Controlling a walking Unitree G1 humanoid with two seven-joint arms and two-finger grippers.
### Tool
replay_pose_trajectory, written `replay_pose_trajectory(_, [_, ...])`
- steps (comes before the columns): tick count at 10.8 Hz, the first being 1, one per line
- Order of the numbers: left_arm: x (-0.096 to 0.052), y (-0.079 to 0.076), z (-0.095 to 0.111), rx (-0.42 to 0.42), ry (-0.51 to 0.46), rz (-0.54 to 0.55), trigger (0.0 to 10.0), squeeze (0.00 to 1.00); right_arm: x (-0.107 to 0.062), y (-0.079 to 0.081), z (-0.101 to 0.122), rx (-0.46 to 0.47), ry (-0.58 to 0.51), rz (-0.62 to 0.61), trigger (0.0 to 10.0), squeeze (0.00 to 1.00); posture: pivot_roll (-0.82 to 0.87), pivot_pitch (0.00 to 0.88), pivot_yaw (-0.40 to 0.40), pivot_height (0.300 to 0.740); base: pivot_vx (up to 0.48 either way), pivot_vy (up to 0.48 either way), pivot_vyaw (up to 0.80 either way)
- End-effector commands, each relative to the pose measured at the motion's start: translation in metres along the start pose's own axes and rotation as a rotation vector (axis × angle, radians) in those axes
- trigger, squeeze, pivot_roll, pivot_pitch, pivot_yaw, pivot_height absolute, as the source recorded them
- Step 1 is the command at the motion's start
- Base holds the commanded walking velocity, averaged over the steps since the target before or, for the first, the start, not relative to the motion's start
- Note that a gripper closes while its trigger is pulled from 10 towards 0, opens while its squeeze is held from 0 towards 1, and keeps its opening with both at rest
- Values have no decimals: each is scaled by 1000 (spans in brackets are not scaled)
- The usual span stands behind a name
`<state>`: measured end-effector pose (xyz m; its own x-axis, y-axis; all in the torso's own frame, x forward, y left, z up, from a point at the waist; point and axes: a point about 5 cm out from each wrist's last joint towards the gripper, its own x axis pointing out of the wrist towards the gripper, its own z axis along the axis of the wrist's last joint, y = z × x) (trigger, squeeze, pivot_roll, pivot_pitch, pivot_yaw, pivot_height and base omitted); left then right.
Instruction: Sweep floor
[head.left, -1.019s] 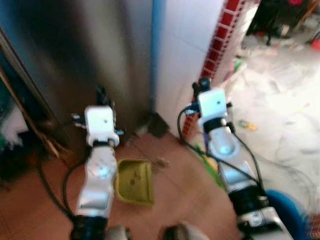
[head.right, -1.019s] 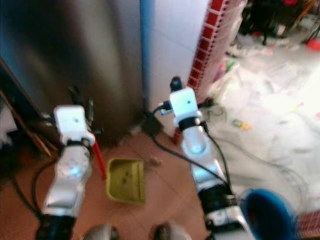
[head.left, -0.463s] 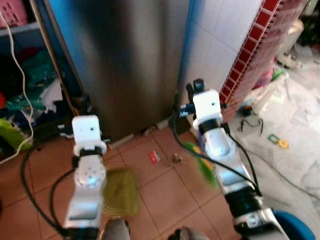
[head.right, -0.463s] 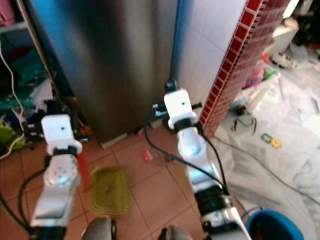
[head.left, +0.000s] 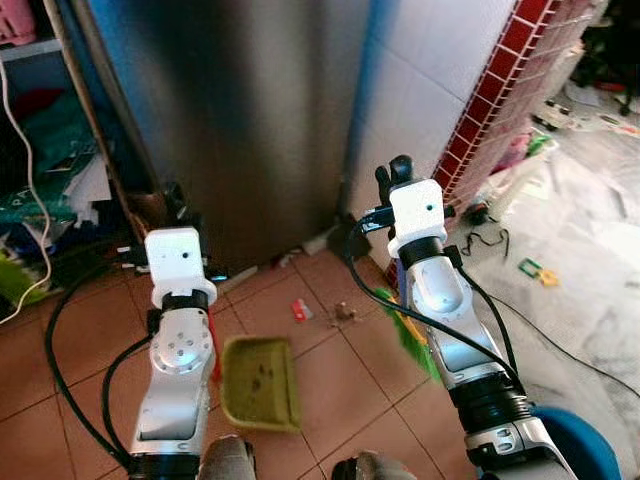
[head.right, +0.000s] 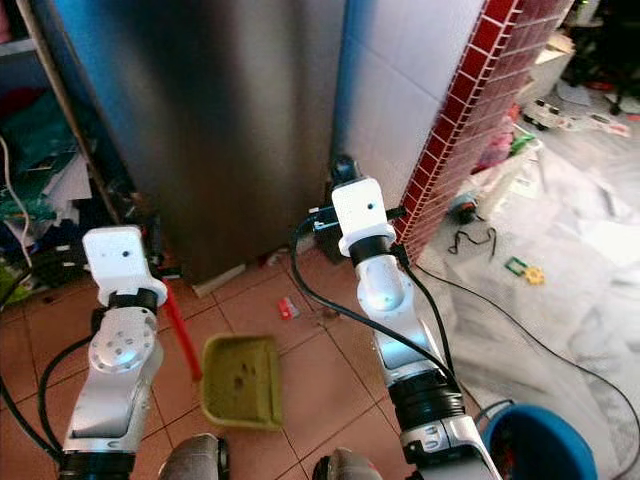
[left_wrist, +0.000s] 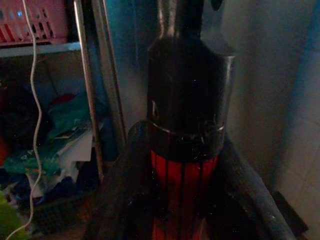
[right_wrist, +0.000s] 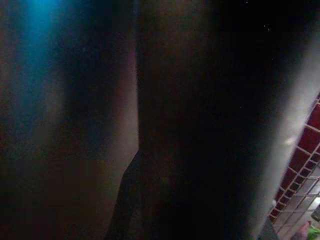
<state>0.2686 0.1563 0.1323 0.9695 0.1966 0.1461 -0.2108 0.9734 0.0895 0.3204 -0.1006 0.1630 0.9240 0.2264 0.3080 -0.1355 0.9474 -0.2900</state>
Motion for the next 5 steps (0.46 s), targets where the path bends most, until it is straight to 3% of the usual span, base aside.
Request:
replay_pose_trajectory(1, [3,0,15,-21,-67,-5,10000,0,4,-7,14,-14,-65,-17,10000,0,21,56,-59,740,240,0,0])
replay_pose_trajectory(4, [3,-1,15,-23,-65,-7,10000,0,4,-5,15,-27,-74,-1,10000,0,18,59,-59,740,252,0,0])
replay_pose_trajectory(5, [2,-2,15,-22,-65,-5,10000,0,4,-5,16,-28,-78,6,10000,0,17,59,-62,740,255,0,525])
